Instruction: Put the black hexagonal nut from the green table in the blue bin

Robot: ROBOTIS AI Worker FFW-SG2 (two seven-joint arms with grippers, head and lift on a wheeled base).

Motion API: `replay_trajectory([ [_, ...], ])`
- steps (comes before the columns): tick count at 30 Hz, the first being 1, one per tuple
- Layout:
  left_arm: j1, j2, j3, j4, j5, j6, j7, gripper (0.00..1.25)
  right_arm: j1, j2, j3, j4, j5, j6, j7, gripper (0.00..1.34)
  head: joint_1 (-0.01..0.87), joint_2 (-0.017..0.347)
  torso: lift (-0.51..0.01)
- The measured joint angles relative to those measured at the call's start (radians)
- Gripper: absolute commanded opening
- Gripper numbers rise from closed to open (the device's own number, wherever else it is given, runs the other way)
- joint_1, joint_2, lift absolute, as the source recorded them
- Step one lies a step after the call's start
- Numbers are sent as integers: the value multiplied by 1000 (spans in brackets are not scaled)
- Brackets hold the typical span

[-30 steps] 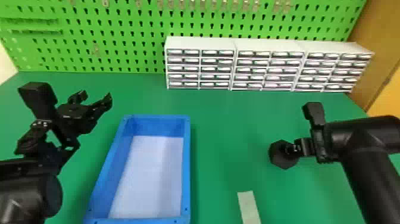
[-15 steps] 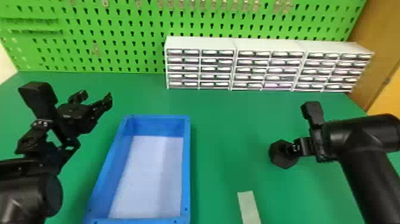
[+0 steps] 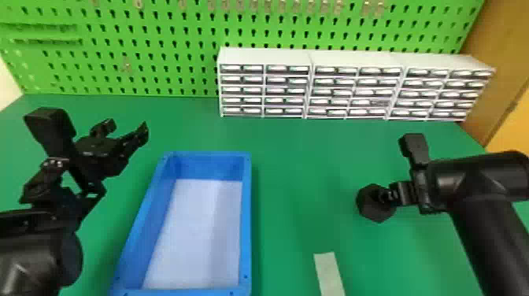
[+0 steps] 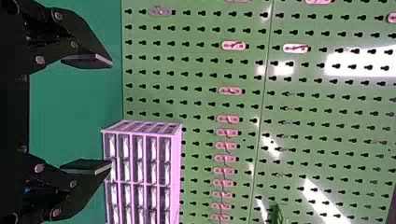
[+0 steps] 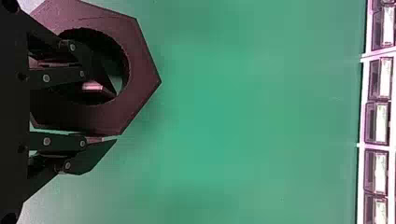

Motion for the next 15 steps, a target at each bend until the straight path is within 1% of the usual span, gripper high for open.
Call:
replay_trajectory([
  [8, 2, 0, 1, 0, 0, 0, 0, 762, 14, 0, -13, -40, 19, -26, 0, 410, 691, 9, -97],
  [15, 2, 0, 1, 0, 0, 0, 0, 762, 40, 2, -60, -117, 36, -95, 0, 410, 691, 9, -97],
])
